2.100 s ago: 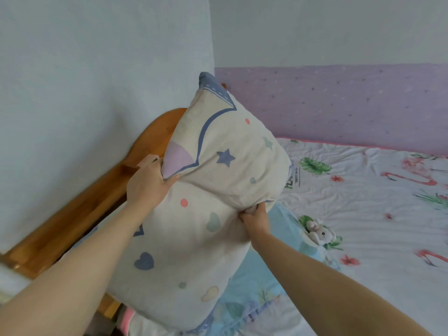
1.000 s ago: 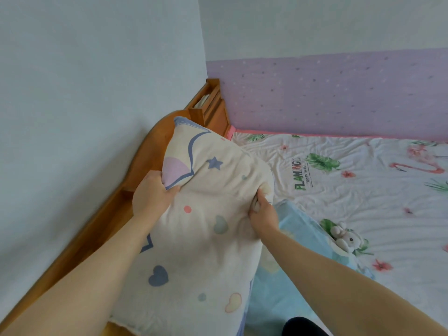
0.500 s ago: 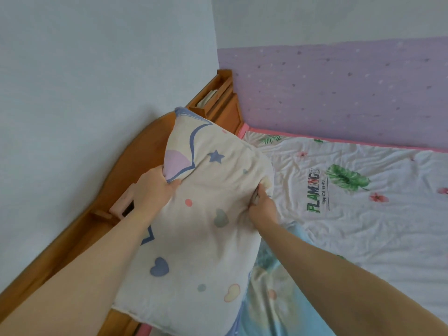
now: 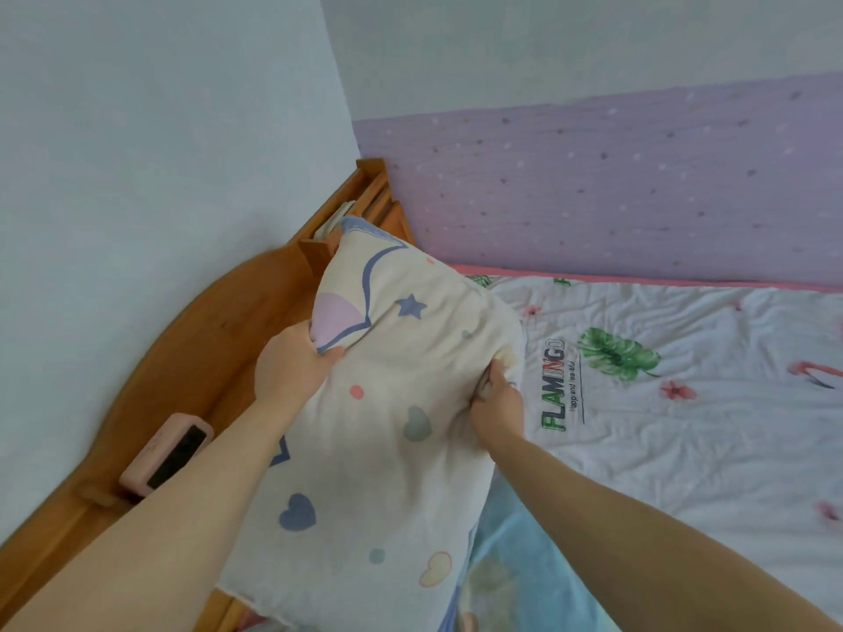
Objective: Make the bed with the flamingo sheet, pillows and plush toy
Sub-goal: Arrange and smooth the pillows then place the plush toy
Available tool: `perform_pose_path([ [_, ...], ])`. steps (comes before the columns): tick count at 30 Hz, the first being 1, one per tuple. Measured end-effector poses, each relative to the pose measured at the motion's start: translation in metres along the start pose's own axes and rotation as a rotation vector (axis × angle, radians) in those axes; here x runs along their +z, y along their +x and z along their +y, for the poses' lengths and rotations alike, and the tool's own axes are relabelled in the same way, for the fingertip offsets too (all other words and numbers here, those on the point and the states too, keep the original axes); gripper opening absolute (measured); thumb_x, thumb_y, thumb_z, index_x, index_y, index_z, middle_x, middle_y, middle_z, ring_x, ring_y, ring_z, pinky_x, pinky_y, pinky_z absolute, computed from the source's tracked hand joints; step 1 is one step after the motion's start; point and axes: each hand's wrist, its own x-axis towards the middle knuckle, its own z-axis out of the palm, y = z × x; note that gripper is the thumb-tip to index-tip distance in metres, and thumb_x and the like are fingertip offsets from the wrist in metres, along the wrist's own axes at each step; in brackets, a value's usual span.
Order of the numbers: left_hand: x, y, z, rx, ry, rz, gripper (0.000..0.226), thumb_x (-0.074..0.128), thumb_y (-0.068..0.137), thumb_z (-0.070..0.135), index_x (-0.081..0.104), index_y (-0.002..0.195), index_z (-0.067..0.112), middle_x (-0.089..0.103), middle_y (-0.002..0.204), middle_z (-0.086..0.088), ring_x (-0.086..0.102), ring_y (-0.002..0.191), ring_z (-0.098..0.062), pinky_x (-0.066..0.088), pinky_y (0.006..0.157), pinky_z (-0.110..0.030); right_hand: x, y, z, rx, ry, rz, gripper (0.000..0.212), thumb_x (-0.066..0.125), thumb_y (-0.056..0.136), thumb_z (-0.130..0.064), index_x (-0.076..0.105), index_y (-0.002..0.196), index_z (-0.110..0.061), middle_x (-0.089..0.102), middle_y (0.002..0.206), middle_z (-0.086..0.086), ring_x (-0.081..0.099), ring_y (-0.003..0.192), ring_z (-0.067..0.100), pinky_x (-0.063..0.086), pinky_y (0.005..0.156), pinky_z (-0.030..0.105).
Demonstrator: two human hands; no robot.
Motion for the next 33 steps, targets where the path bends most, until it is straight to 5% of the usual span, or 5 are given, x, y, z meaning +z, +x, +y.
perform_pose_path([
  [6,-0.001,0.005,0.036,0.065,-0.081,-0.078,0.046,0.062,0.086,0.046,0.059,0.116,0.012,0.064,0.109,-0.008,0.062,0.098,-0.026,0.053,0.085,-0.035,-0.043,-0.003,0.005,-0.012,0.006,0.108,0.071,0.038,0.083,0.001,0.028,0.146,-0.029,0.052,0.114,0.020,0.054,0.098,0.036,0.040,0.075,0.033],
  [13,-0.007,0.027,0.071,0.152,-0.196,-0.105,0.032,0.064,0.086,0.032,0.058,0.107,0.008,0.061,0.097,-0.008,0.060,0.092,-0.024,0.049,0.076,-0.031,-0.077,-0.002,-0.003,-0.042,0.000,0.265,0.055,0.038,0.091,-0.005,0.032,0.143,-0.021,0.048,0.118,0.023,0.051,0.105,0.039,0.034,0.078,0.033],
  [20,0.009,0.071,0.075,0.166,-0.270,-0.174,0.041,0.058,0.091,0.029,0.052,0.124,0.005,0.058,0.117,-0.013,0.056,0.109,-0.030,0.045,0.087,-0.032,-0.075,0.030,-0.023,-0.049,-0.036,0.377,0.034,0.034,0.088,-0.004,0.044,0.119,-0.015,0.048,0.109,0.021,0.047,0.086,0.032,0.038,0.076,0.035],
  [29,0.092,0.157,0.020,0.054,-0.372,-0.292,0.023,0.056,0.092,0.022,0.054,0.109,0.006,0.052,0.098,-0.004,0.053,0.096,-0.025,0.043,0.082,-0.033,-0.014,0.118,-0.039,-0.033,-0.235,0.335,0.020,0.030,0.086,0.001,0.037,0.091,-0.017,0.041,0.087,0.008,0.047,0.074,0.027,0.041,0.066,0.034],
  [33,0.146,0.210,-0.020,0.003,-0.397,-0.383,0.019,0.057,0.090,0.021,0.057,0.104,0.008,0.058,0.096,-0.006,0.058,0.095,-0.028,0.049,0.080,-0.035,0.037,0.170,-0.040,0.013,-0.298,0.284,0.022,0.034,0.091,-0.006,0.042,0.106,-0.021,0.043,0.098,0.011,0.051,0.081,0.031,0.048,0.074,0.040],
])
